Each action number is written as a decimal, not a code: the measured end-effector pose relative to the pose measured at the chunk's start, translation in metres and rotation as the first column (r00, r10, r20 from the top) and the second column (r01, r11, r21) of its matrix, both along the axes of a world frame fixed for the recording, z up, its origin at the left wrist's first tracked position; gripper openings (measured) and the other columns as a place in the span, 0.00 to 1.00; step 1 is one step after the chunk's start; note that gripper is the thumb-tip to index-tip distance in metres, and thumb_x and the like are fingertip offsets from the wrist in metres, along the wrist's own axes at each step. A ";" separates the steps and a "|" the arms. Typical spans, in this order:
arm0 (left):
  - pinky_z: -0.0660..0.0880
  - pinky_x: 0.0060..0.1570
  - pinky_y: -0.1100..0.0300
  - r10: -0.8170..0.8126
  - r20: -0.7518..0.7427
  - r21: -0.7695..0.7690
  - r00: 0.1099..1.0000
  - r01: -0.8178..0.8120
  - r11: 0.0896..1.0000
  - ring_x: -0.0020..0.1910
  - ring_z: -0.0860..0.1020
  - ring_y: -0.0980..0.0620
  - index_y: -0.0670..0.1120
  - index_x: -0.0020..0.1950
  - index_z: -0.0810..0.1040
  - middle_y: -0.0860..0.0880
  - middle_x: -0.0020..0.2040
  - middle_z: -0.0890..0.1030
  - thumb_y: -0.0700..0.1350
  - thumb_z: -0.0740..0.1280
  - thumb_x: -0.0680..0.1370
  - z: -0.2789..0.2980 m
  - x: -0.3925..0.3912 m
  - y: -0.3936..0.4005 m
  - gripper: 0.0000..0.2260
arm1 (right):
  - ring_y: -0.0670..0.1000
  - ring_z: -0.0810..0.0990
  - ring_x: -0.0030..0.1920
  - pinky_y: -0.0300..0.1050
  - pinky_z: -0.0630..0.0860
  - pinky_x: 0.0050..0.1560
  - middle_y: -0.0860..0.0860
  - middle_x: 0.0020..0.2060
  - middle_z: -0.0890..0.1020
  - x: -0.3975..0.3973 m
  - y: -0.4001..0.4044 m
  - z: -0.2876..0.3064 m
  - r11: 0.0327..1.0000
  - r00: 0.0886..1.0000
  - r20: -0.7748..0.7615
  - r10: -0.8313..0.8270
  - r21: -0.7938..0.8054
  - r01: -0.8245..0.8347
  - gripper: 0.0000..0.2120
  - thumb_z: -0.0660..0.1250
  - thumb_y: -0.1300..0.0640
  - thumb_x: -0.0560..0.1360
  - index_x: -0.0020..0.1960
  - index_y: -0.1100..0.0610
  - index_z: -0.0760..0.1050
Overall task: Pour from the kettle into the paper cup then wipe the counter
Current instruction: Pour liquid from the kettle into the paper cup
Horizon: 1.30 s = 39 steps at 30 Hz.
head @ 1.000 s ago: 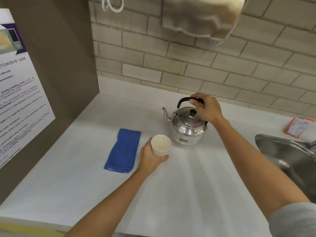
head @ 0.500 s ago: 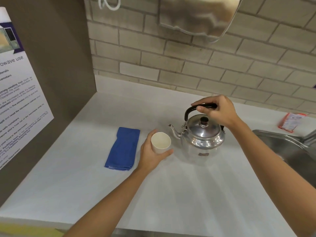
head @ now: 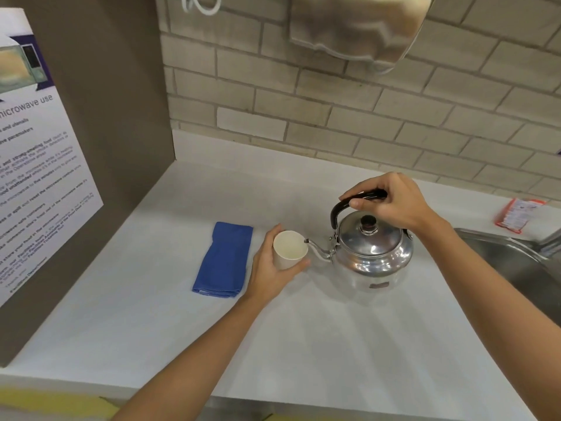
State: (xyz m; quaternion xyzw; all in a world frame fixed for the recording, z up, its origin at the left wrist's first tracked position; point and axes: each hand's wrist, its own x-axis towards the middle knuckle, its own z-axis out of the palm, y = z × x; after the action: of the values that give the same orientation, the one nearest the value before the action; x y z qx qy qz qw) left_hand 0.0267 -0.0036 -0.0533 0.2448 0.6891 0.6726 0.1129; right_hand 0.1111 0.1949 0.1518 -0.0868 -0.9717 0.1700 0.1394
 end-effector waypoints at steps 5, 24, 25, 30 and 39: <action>0.71 0.62 0.65 -0.036 0.050 -0.051 0.998 0.039 0.998 0.65 0.71 0.62 0.61 0.74 0.57 0.60 0.65 0.73 0.57 0.80 0.63 -0.015 0.001 0.000 0.46 | 0.47 0.75 0.31 0.42 0.67 0.33 0.42 0.28 0.82 0.002 -0.002 0.005 0.999 1.000 0.015 -0.013 0.038 0.013 0.06 0.74 0.48 0.70 0.45 0.37 0.83; 0.52 0.77 0.49 0.019 -0.291 -0.407 0.957 -0.141 0.903 0.69 0.72 0.50 0.49 0.76 0.57 0.51 0.70 0.74 0.58 0.72 0.72 -0.016 0.003 -0.007 0.39 | 0.49 0.80 0.39 0.48 0.75 0.40 0.44 0.36 0.85 -0.010 -0.021 0.020 0.985 0.994 0.109 0.014 0.169 -0.033 0.07 0.72 0.48 0.72 0.48 0.39 0.84; 0.51 0.77 0.50 0.017 -0.305 -0.415 0.952 -0.149 0.897 0.69 0.71 0.50 0.49 0.76 0.56 0.51 0.70 0.74 0.58 0.72 0.72 -0.017 0.002 -0.006 0.39 | 0.48 0.80 0.39 0.47 0.74 0.40 0.43 0.36 0.85 -0.010 -0.022 0.020 0.984 0.994 0.111 0.016 0.172 -0.035 0.07 0.72 0.48 0.72 0.48 0.38 0.84; 0.51 0.77 0.50 0.037 -0.339 -0.424 0.940 -0.188 0.886 0.70 0.70 0.51 0.48 0.76 0.57 0.51 0.71 0.72 0.61 0.70 0.72 -0.019 0.002 -0.006 0.39 | 0.43 0.79 0.38 0.41 0.68 0.35 0.39 0.36 0.85 -0.016 -0.024 0.020 0.975 0.992 0.120 0.030 0.215 -0.055 0.07 0.71 0.49 0.71 0.48 0.38 0.84; 0.56 0.76 0.49 0.027 -0.337 -0.471 0.941 -0.194 0.860 0.75 0.64 0.48 0.46 0.77 0.55 0.46 0.76 0.66 0.65 0.67 0.73 -0.023 0.001 -0.005 0.41 | 0.49 0.81 0.39 0.46 0.75 0.38 0.42 0.37 0.86 -0.023 -0.026 0.024 0.959 0.989 0.143 0.036 0.274 -0.075 0.07 0.70 0.47 0.71 0.48 0.38 0.83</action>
State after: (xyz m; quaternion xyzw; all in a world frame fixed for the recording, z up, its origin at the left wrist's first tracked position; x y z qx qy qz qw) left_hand 0.0281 -0.0088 -0.0759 0.2725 0.8610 0.4289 0.0201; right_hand 0.0885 0.1689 0.1755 -0.0503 -0.9952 0.0290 0.0785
